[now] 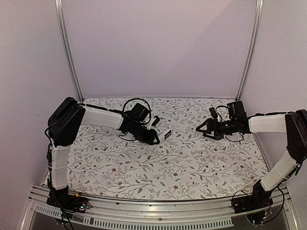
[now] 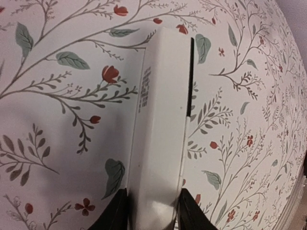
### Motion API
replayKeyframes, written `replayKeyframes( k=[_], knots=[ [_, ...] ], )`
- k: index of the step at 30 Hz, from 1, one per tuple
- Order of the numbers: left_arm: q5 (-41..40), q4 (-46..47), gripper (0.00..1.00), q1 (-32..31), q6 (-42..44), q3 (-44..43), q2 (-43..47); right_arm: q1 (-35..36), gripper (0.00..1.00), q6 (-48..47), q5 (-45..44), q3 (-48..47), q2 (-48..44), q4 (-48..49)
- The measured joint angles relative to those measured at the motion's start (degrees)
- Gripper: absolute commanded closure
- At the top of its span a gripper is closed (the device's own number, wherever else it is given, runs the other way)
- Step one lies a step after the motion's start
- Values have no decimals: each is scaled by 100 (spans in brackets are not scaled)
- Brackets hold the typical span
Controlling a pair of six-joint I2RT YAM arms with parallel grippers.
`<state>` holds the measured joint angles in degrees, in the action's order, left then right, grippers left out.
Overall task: Load the batteries into the remote control
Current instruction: Pick up the remote control from the center of the board, then pass from the left arm to the right
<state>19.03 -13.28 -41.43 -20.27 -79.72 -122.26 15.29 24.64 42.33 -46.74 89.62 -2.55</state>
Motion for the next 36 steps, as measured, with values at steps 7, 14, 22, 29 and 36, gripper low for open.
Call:
replayKeyframes(
  k=[7, 14, 22, 29, 36],
  knots=[
    [-380, -374, 83, -184, 358, -136, 94, 7, 24, 361, -50, 199, 15, 400],
    [-229, 273, 85, -295, -90, 457, 398, 444, 24, 1191, -546, 125, 426, 706],
    [0, 2011, 85, -374, -1091, 1213, 468, 1215, 25, 1847, -1014, -715, 1294, 750],
    [22, 3101, 85, -608, -1663, 1510, 468, 1539, 33, 2133, -1246, -1453, 1698, 723],
    [103, 3753, 85, -673, -1989, 1698, 470, 1716, 48, 2142, -1598, -1751, 1867, 407]
  ],
)
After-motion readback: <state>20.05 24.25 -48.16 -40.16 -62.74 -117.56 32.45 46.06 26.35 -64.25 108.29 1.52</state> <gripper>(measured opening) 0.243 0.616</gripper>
